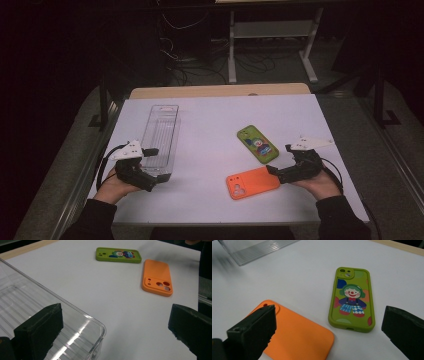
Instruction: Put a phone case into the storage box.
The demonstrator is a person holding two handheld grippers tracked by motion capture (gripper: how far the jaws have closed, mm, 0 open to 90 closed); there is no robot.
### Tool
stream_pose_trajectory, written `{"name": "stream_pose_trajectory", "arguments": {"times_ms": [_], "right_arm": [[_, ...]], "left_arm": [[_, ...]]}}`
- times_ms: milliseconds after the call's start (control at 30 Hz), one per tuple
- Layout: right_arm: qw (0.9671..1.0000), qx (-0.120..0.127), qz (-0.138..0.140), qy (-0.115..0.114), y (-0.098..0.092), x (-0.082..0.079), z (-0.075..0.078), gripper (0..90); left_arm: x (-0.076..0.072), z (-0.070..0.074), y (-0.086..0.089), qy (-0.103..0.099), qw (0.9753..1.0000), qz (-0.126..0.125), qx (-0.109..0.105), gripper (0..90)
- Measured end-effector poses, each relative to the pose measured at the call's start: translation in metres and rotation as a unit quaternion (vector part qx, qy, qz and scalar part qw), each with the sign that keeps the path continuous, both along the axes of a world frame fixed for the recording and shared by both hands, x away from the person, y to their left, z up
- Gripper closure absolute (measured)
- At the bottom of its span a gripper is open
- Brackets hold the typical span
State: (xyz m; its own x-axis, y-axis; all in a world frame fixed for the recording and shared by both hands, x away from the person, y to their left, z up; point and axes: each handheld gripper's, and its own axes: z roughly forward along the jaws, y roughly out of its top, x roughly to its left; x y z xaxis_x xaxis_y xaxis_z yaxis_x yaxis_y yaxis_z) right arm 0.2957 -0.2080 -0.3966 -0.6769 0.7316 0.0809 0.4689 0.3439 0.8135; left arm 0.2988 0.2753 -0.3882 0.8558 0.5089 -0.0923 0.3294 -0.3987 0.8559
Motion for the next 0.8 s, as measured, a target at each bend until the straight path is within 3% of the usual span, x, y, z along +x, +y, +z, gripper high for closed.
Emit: {"name": "stream_pose_trajectory", "arguments": {"times_ms": [267,433,800], "right_arm": [[1.0000,-0.001,-0.006,0.003,0.006,0.009,0.001,0.0],[0.9999,0.002,-0.011,0.007,0.003,0.013,0.002,0.0],[0.9997,0.006,-0.022,0.003,0.003,0.026,0.009,0.0]], "left_arm": [[0.005,-0.002,-0.004,0.001,0.9999,-0.003,-0.013,0.0],[0.006,-0.003,-0.009,0.003,0.9999,-0.013,-0.001,0.0],[0.003,-0.004,-0.014,0.003,0.9999,-0.016,0.001,0.0]]}}
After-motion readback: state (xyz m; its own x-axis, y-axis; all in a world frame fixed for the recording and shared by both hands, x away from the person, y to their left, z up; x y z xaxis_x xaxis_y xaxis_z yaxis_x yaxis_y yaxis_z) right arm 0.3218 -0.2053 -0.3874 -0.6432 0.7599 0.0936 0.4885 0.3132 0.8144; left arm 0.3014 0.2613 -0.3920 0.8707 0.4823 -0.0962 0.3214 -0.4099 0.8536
